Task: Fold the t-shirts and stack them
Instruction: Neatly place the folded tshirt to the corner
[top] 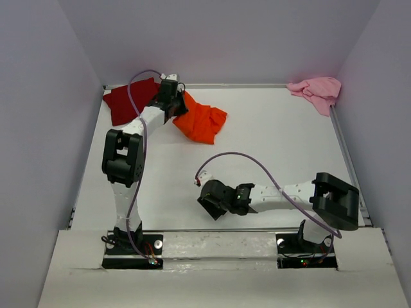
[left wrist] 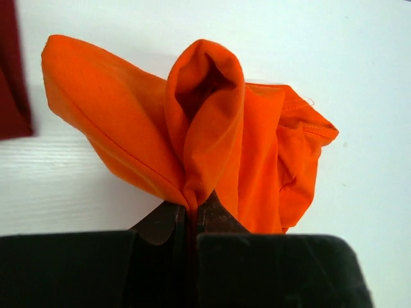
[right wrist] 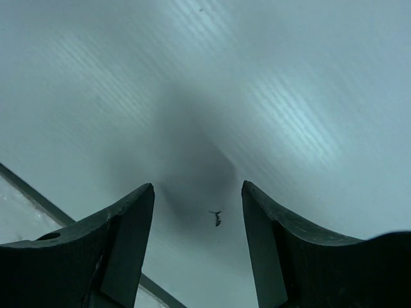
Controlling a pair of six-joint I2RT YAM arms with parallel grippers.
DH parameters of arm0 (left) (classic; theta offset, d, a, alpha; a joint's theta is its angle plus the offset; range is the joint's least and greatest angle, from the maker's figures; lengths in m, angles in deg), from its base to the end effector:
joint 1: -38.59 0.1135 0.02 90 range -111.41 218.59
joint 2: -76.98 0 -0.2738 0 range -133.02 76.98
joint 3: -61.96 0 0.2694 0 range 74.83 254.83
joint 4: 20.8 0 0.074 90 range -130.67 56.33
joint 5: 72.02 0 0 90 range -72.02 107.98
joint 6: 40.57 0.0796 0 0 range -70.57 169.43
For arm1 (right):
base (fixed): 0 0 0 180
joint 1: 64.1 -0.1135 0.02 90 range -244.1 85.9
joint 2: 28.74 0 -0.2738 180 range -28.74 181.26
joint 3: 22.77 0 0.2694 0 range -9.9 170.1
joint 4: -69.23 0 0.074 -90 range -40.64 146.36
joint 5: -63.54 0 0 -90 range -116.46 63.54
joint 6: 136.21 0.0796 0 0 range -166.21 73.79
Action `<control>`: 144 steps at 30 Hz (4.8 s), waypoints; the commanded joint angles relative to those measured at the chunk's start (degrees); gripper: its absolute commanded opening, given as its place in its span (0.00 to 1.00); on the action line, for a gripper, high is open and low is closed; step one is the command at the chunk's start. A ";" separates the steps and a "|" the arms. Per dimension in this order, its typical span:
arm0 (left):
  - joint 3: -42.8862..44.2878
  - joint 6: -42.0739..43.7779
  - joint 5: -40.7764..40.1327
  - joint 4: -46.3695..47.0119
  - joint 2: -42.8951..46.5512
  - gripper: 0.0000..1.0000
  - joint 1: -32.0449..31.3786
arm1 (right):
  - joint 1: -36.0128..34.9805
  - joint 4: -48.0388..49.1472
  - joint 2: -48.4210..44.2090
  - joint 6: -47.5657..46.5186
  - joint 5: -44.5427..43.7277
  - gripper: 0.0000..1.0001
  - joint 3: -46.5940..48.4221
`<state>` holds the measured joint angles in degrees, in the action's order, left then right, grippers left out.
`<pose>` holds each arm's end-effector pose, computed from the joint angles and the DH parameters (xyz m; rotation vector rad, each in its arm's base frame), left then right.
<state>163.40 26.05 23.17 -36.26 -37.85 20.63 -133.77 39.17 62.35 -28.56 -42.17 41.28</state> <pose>0.5032 -0.1707 0.2256 -0.0434 2.1158 -0.5309 0.1408 0.3179 0.1383 -1.0169 2.3192 0.2632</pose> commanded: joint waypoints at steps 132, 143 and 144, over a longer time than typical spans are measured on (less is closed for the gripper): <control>20.50 12.13 -8.44 -1.72 -7.34 0.00 25.95 | -3.37 11.21 -13.83 9.51 -9.52 0.67 -11.80; 13.73 14.15 -17.49 1.80 -10.50 0.00 27.97 | -3.37 11.21 -14.01 9.25 -8.64 0.66 -12.07; 13.82 13.71 -17.93 1.89 -11.03 0.09 28.15 | -3.37 11.21 -14.27 9.33 -8.64 0.66 -12.15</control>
<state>177.46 39.06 9.91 -37.72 -48.86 48.08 -137.51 47.85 48.69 -19.23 -51.02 28.06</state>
